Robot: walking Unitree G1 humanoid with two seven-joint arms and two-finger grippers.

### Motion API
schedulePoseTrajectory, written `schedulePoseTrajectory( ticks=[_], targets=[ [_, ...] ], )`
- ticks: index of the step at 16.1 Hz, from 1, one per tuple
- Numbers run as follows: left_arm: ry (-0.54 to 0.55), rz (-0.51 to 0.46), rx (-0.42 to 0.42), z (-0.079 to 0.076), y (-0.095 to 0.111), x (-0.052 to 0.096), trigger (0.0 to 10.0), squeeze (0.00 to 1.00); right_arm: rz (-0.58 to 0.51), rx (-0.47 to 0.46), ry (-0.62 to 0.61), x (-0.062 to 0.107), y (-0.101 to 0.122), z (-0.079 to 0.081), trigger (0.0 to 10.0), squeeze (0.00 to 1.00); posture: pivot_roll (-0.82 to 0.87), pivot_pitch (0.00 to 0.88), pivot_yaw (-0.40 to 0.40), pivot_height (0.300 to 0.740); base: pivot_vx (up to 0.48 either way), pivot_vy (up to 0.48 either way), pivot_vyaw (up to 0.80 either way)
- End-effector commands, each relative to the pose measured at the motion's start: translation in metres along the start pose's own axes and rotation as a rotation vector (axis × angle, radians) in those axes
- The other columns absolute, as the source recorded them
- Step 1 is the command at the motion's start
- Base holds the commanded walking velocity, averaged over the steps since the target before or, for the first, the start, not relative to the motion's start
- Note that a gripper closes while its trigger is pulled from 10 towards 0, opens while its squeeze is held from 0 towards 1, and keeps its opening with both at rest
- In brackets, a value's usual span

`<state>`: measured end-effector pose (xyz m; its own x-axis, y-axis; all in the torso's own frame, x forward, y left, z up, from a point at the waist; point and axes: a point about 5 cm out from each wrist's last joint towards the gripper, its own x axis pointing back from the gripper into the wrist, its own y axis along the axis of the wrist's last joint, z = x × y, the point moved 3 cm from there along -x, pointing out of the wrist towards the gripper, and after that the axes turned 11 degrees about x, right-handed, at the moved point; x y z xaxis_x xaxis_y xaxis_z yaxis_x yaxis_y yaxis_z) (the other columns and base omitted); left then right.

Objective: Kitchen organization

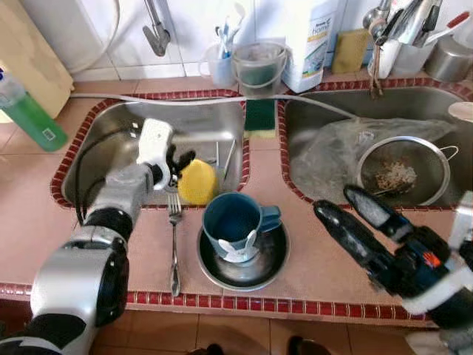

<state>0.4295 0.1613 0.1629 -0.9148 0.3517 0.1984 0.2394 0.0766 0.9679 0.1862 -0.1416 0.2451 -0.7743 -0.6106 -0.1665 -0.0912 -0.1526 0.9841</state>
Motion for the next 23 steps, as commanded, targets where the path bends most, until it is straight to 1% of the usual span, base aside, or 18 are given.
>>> schedulePoseTrajectory(
  ticks=[1,2,3,4,5,6,7,8,9,10,11,13,15,16,19,20,21,23],
  targets=[
    [-0.004,-0.047,-0.014,0.005,0.015,0.003,10.0,1.00,0.018,0.016,-0.003,-0.002,-0.004,-0.001,10.0,0.00,-0.31,0.169,0.136,0.732,0.000,0.000,0.00],
    [-0.010,-0.071,-0.019,0.007,0.023,0.005,10.0,1.00,0.009,0.028,-0.011,-0.006,-0.003,-0.004,10.0,0.00,-0.30,0.165,0.134,0.732,0.000,0.000,0.00],
    [-0.010,-0.099,-0.019,0.010,0.031,0.008,10.0,0.96,0.003,0.041,-0.018,-0.011,-0.003,-0.007,10.0,0.00,-0.29,0.157,0.129,0.732,0.000,0.000,0.00],
    [-0.009,-0.130,-0.018,0.014,0.040,0.011,10.0,0.58,-0.003,0.054,-0.021,-0.015,-0.004,-0.009,10.0,0.00,-0.27,0.148,0.122,0.732,0.000,0.000,0.00],
    [-0.014,-0.150,-0.031,0.016,0.045,0.015,10.0,0.00,-0.008,0.068,-0.018,-0.021,-0.006,-0.011,10.0,0.00,-0.26,0.141,0.116,0.732,0.000,0.000,0.00],
    [-0.022,-0.161,-0.066,0.017,0.047,0.018,10.0,0.00,-0.011,0.082,-0.013,-0.026,-0.007,-0.013,10.0,0.00,-0.23,0.132,0.105,0.732,0.000,0.000,0.00],
    [-0.024,-0.171,-0.075,0.017,0.047,0.020,10.0,0.00,-0.016,0.085,-0.009,-0.029,-0.008,-0.014,10.0,0.00,-0.22,0.126,0.098,0.732,0.000,0.000,0.00],
    [-0.024,-0.195,-0.087,0.018,0.049,0.026,10.0,0.00,-0.028,0.090,0.004,-0.036,-0.008,-0.016,10.0,0.00,-0.20,0.118,0.088,0.732,0.000,0.000,0.00],
    [-0.033,-0.201,-0.100,0.017,0.050,0.029,10.0,0.00,-0.028,0.091,0.005,-0.038,-0.008,-0.018,10.0,0.00,-0.18,0.115,0.079,0.732,0.000,0.000,0.00],
    [-0.047,-0.216,-0.137,0.015,0.051,0.035,10.0,0.00,-0.026,0.093,0.008,-0.042,-0.009,-0.021,10.0,0.00,-0.16,0.109,0.065,0.732,0.000,0.000,0.00],
    [-0.039,-0.242,-0.227,0.011,0.050,0.044,10.0,0.00,0.009,0.150,0.023,-0.052,-0.017,-0.027,10.0,0.00,-0.13,0.102,0.047,0.732,0.000,0.000,0.00],
    [-0.043,-0.268,-0.194,0.007,0.048,0.054,10.0,0.00,0.049,0.262,0.009,-0.069,-0.025,-0.034,10.0,0.00,-0.11,0.092,0.025,0.732,0.000,0.000,0.00],
    [-0.037,-0.285,-0.166,0.001,0.046,0.063,10.0,0.00,0.052,0.285,-0.001,-0.079,-0.027,-0.039,10.0,0.00,-0.08,0.080,-0.003,0.732,0.000,0.000,0.00],
    [-0.039,-0.297,-0.168,-0.005,0.043,0.074,10.0,0.00,0.047,0.313,0.003,-0.086,-0.027,-0.042,10.0,0.00,-0.07,0.073,-0.018,0.732,0.000,0.000,0.00],
    [-0.051,-0.297,-0.146,-0.014,0.036,0.088,10.0,0.00,0.053,0.332,0.014,-0.090,-0.033,-0.047,10.0,0.00,-0.04,0.061,-0.037,0.732,0.000,0.000,0.00],
    [-0.072,-0.291,-0.145,-0.020,0.034,0.094,10.0,0.00,0.052,0.338,0.030,-0.091,-0.035,-0.047,10.0,0.00,-0.04,0.057,-0.043,0.732,0.000,0.000,0.00],
    [-0.094,-0.284,-0.126,-0.024,0.031,0.099,10.0,0.00,0.030,0.326,0.078,-0.091,-0.035,-0.043,10.0,0.00,-0.03,0.054,-0.047,0.732,0.000,0.000,0.00],
    [-0.136,-0.262,-0.122,-0.035,0.029,0.104,10.0,0.00,0.015,0.338,0.109,-0.088,-0.036,-0.042,10.0,0.00,-0.03,0.051,-0.051,0.732,0.000,0.000,0.00]
  ],
)
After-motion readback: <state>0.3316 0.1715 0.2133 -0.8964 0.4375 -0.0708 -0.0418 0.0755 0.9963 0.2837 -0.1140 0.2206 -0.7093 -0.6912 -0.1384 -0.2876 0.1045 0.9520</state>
